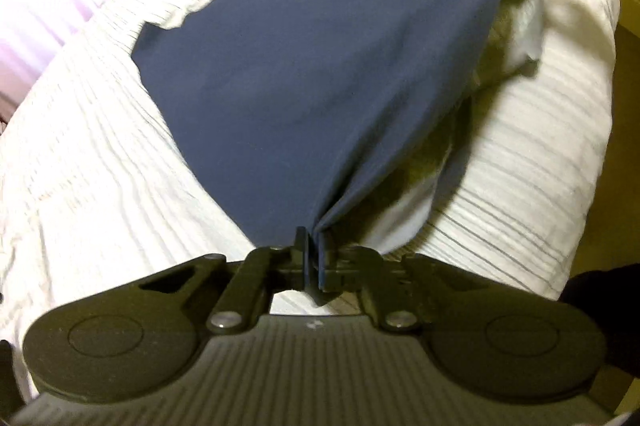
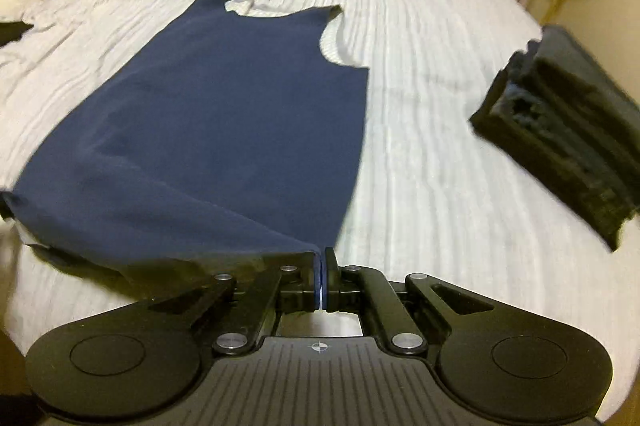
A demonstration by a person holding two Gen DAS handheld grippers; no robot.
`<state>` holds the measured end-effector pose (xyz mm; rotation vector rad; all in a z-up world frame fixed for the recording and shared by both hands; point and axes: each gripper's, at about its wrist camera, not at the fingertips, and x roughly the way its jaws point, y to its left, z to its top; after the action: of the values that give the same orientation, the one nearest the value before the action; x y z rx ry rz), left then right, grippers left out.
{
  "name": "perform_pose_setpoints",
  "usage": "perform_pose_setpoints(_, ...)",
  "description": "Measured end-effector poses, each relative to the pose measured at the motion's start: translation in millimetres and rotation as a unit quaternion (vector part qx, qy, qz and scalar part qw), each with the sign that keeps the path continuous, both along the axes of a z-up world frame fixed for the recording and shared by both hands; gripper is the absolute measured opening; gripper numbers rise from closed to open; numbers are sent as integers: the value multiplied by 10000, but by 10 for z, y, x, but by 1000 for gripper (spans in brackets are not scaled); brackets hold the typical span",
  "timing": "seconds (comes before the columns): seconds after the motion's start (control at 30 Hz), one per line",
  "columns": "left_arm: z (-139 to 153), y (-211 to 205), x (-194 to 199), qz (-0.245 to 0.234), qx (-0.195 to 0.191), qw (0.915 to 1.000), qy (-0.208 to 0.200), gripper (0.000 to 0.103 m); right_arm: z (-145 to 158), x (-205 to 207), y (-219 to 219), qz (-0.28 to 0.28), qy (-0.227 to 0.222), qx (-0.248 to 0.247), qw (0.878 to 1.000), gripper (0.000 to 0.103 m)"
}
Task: Fold clothes
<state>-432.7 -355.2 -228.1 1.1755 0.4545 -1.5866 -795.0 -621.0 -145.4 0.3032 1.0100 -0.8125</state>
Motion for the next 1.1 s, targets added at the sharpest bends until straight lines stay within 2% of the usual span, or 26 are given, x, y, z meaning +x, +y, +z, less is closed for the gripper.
perform_pose_setpoints(0.1,320,57,109,-67,-92,9999,23,1,119,-96,67,-162,93,-215,9996,0)
perform_pose_setpoints(0.17,381,115,149,-101,-33,9999,24,1,193,-257,133,-315,152,-239,9991,0)
perform_pose_setpoints(0.2,365,149,153,-105,32,9999,29,0,200,-341,170,-375,210,-219,9988,0)
perform_pose_setpoints(0.3,205,210,116,-72,213,9997,68,0,57,-574,221,-580,137,246,9979,0)
perform_pose_setpoints(0.37,81,226,89,45,298,9994,143,0,-61,-600,318,-583,28,464,9972,0)
perform_pose_setpoints(0.47,-92,185,77,257,439,9985,218,1,-267,-421,541,-196,23,653,9977,0)
perform_pose_setpoints(0.57,-245,218,62,257,503,9984,22,10,-499,-249,742,48,70,811,9967,0)
perform_pose_setpoints(0.6,-288,235,76,333,551,9979,0,21,-563,-216,766,56,47,872,9962,0)
perform_pose_setpoints(0.67,-354,273,120,490,653,9966,66,30,-636,-213,770,-70,-45,957,9954,0)
perform_pose_setpoints(0.73,-416,314,154,611,746,9952,151,33,-672,-255,769,-238,-185,1001,9945,0)
perform_pose_setpoints(0.8,-475,340,166,730,793,9939,218,40,-661,-297,707,-402,-290,989,9939,0)
perform_pose_setpoints(0.97,-639,255,213,1123,960,9875,555,45,-567,-347,545,-714,-521,1008,9910,0)
perform_pose_setpoints(1.1,-728,203,208,1293,1033,9839,670,45,-488,-275,529,-819,-747,1066,9881,1)
